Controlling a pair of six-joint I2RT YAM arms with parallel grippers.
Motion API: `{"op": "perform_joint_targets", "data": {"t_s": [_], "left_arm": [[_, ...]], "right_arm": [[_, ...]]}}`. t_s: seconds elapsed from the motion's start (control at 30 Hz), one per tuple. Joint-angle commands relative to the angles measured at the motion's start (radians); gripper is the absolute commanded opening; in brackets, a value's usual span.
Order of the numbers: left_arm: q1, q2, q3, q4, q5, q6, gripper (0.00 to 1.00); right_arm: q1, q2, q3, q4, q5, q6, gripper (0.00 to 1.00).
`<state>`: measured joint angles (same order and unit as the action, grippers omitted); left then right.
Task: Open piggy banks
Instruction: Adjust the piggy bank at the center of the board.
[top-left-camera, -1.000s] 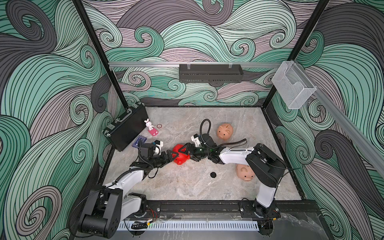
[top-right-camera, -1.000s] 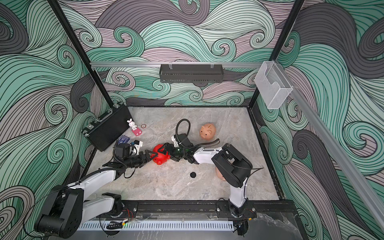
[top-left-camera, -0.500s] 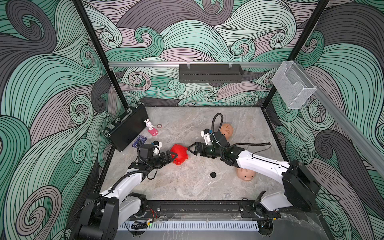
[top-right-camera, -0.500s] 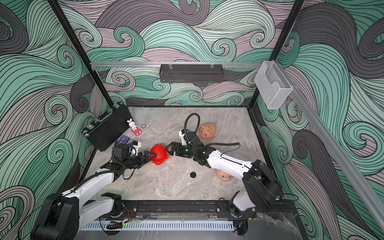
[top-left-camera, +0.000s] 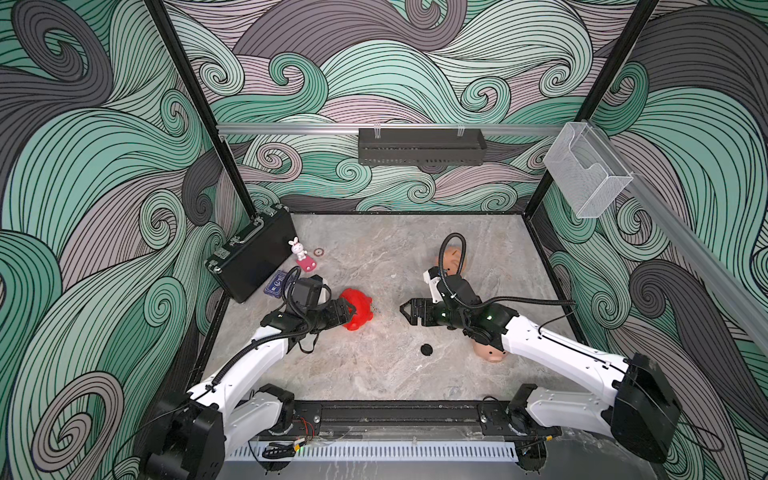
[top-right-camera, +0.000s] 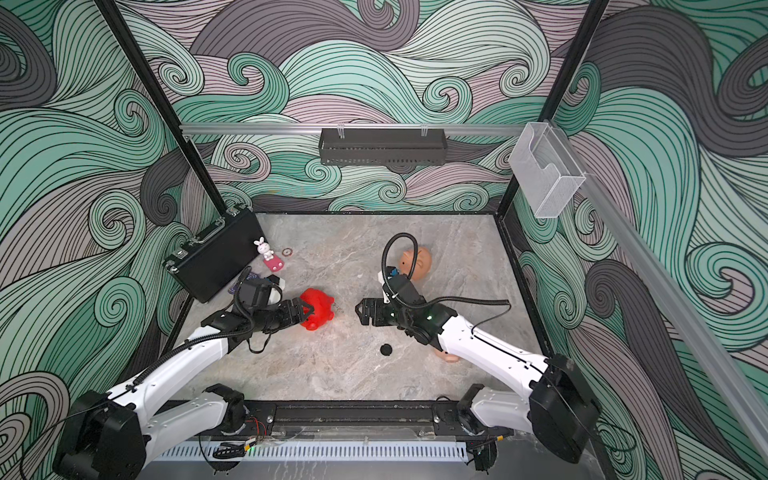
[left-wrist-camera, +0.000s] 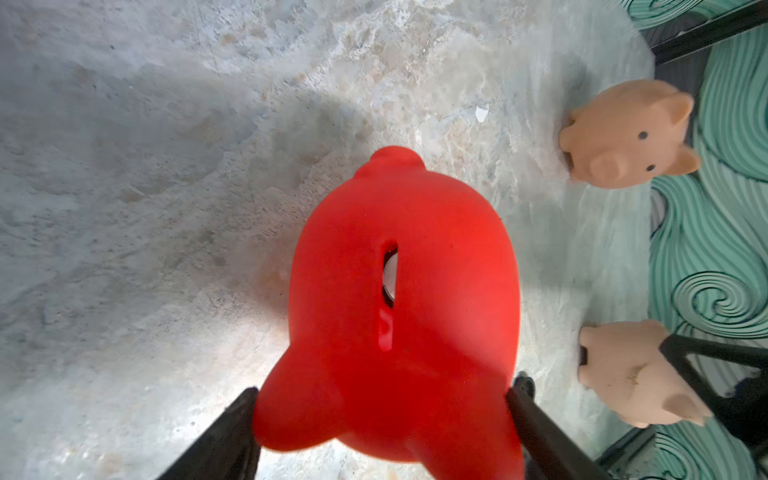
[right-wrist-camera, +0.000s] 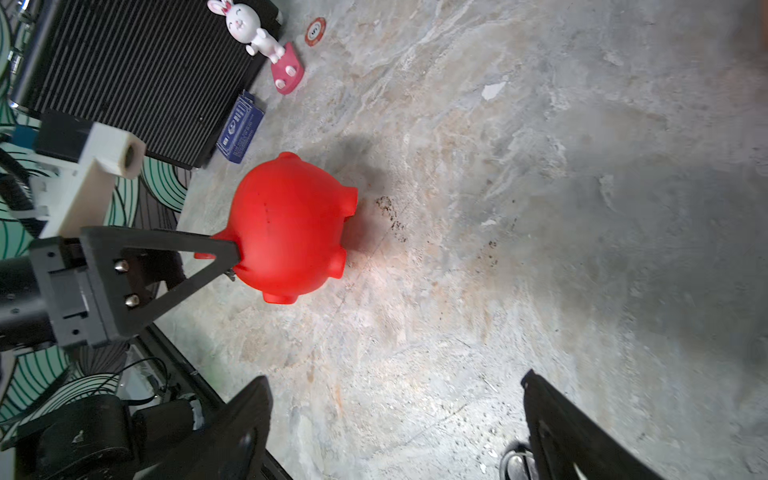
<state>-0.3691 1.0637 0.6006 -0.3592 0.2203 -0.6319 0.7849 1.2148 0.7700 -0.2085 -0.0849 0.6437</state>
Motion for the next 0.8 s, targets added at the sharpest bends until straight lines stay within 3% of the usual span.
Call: {"op": "perform_joint_targets", "data": {"t_s": [0.0,0.4,0.77], "left_arm": [[-0.064,0.04,0.086,-0.165,-0.178,0.038,0.81],[-0.249,0.243,0.312,-0.375,-0.472,0.057,0.82],[-0.373,0.416,0.461,-0.468,-0.607,0.052,0.83]], "right_arm": [[-0.004,-0.033,-0.015,-0.063,0.058,-0.043,0.94],[-0.003,-0.095,-0.033,-0.113,0.102,-0.065,0.94],[-0.006,-0.127,-0.056,-0.122,0.122,-0.051,0.94]]}}
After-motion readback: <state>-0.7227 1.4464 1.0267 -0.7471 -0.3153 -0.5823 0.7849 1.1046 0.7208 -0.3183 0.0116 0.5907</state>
